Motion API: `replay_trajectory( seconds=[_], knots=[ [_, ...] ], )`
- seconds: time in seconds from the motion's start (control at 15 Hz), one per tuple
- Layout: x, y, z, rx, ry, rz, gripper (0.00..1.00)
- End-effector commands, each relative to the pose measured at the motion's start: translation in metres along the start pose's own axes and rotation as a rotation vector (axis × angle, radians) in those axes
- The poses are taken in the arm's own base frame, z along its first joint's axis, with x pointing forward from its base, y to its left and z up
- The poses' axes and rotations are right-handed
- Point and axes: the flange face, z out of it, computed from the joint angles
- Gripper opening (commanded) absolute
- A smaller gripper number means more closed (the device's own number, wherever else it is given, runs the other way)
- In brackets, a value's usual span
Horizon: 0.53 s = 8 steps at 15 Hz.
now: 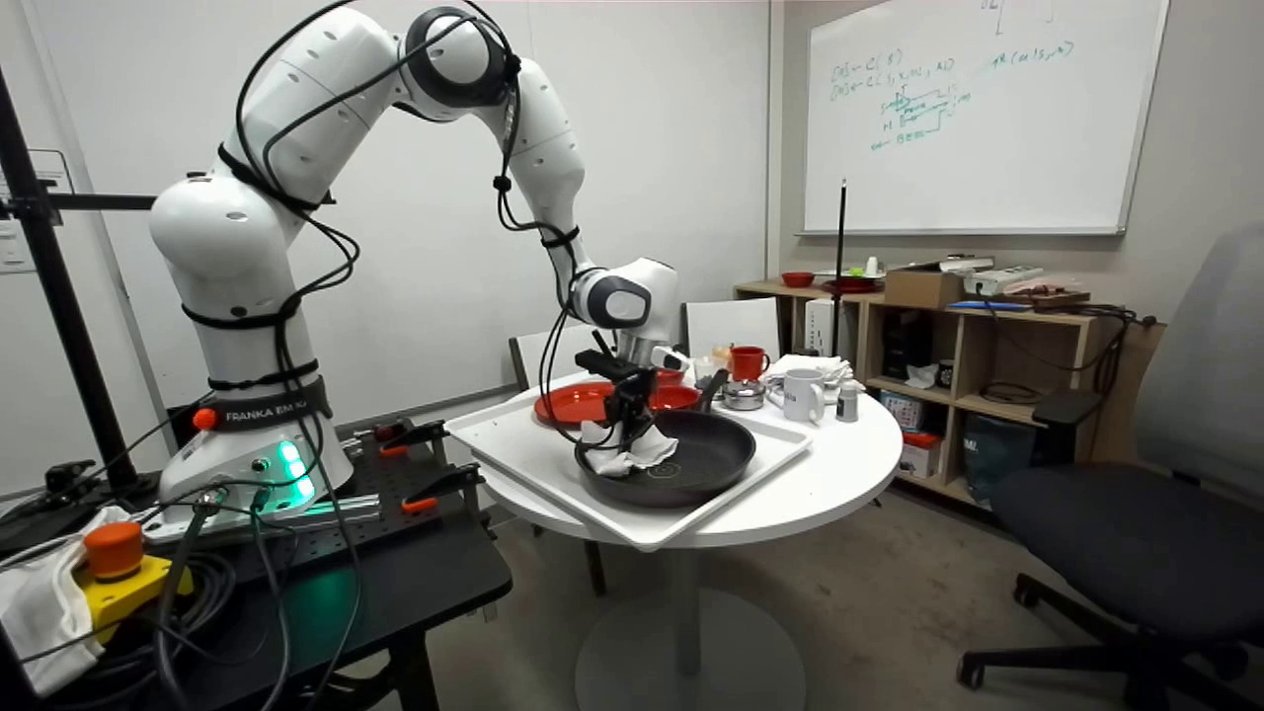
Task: Pick up the white towel from the tray, wipe the inside of the black pan and put the towel back on the tray.
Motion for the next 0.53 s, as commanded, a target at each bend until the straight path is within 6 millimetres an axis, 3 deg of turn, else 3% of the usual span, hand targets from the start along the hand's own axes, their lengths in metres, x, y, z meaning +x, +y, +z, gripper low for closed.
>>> replay_trajectory(
  seconds=[0.0,0.27,0.47],
  knots=[
    [-0.054,0.012,0.015,0.009,-0.023,-0.040,0.06],
    [-0.085,0.048,0.014,-0.002,0.024,0.012,0.06],
    [-0.095,0.083,0.011,-0.036,0.107,0.105,0.06]
  ],
)
